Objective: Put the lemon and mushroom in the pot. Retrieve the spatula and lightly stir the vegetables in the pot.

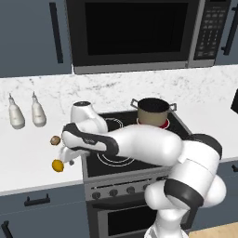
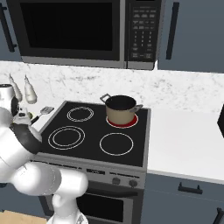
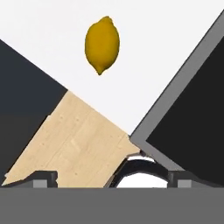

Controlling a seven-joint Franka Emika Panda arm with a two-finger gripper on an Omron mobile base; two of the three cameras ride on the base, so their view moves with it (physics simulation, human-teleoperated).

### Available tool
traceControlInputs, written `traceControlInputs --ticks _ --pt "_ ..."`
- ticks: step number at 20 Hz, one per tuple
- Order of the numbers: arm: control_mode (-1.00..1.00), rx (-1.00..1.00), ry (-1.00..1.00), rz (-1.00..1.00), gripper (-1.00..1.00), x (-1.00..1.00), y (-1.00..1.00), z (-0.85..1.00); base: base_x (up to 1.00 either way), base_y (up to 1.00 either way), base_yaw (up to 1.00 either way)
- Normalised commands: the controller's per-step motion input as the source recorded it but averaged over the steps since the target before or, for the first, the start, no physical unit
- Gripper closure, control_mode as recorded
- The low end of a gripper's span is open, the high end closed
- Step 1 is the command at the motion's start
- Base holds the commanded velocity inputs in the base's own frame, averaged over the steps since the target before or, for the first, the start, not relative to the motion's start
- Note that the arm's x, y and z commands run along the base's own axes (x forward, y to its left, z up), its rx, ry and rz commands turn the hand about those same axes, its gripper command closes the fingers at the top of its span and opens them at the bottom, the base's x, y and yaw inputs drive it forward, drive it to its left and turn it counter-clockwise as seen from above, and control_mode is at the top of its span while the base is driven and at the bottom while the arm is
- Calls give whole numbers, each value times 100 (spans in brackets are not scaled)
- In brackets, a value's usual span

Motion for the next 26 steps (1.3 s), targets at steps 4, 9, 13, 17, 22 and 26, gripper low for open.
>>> traceControlInputs --ticks 4,9,13,17,22,26 --pt "-100 0 -2 7 -100 25 30 -30 0 0 0" --pt "-100 0 0 1 -100 22 41 -32 0 0 0" --pt "-100 0 0 0 -100 30 35 -32 0 0 0" --pt "-100 0 0 0 -100 45 44 -37 0 0 0" --pt "-100 0 0 0 -100 37 38 -28 0 0 0" --pt "-100 0 0 0 -100 26 27 -25 0 0 0"
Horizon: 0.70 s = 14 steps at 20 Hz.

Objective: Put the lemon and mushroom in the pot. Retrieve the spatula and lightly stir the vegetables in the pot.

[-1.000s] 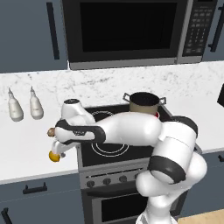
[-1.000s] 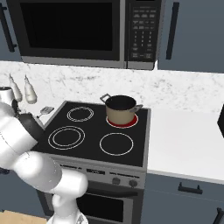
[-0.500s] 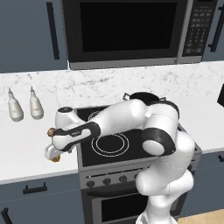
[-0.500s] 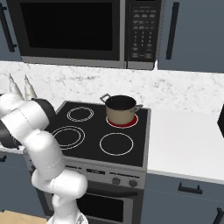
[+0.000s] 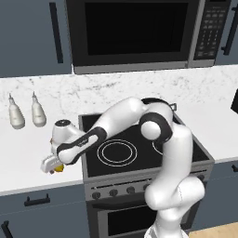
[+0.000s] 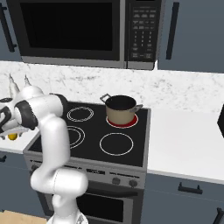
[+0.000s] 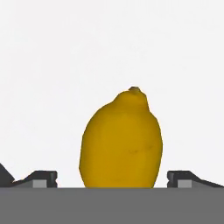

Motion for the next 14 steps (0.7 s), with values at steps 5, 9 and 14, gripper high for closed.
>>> traceControlInputs --ticks 5,9,14 --pt "-100 -1 0 0 -100 27 20 -22 0 0 0" --pt "-100 -4 5 0 100 21 8 -18 0 0 0" --pt "-100 -1 1 0 100 5 -5 -2 0 0 0"
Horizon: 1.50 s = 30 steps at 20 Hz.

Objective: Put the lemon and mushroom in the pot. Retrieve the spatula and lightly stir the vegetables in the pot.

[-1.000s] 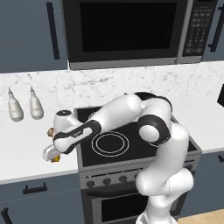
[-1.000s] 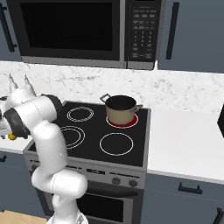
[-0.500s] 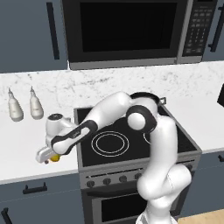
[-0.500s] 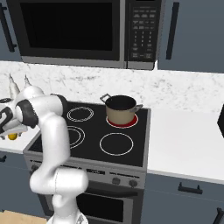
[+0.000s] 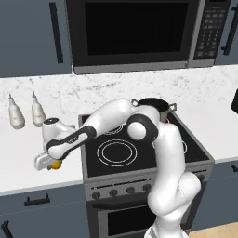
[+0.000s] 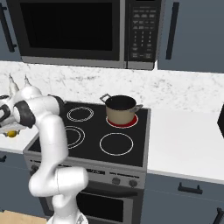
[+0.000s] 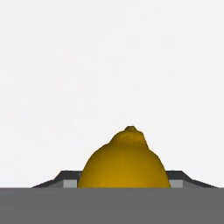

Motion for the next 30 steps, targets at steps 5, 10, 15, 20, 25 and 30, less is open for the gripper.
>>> traceControlInputs --ticks 5,10,15,20,25,30 --pt "-100 0 0 2 100 -9 -29 -8 0 0 0" --pt "-100 0 -14 1 100 -67 -82 0 0 0 0" --pt "-100 19 -29 -3 100 -82 -100 31 0 0 0" --pt "-100 39 -12 -21 100 -11 -100 94 0 0 0" --pt "-100 31 3 -32 100 11 -99 72 0 0 0" --pt "-100 0 7 -15 100 10 -56 1 0 0 0"
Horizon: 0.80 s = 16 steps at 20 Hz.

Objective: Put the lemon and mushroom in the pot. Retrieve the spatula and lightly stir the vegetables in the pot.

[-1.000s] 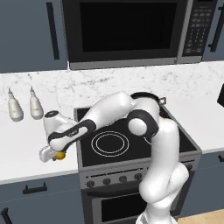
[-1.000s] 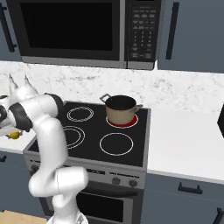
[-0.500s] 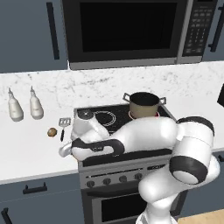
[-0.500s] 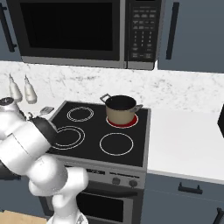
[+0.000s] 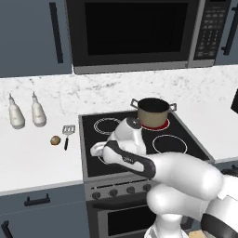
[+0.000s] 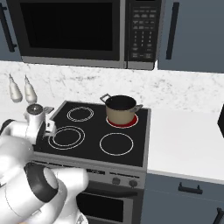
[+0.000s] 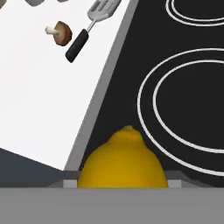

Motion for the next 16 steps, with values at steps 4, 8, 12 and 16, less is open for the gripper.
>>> traceControlInputs --ticks 4,8,12,16 --pt "-100 0 0 -1 100 18 -71 5 0 0 0" --pt "-100 0 8 -11 100 27 -93 54 0 0 0" --pt "-100 0 25 -20 100 55 -100 81 0 0 0" --pt "-100 0 18 -29 100 84 -98 89 0 0 0"
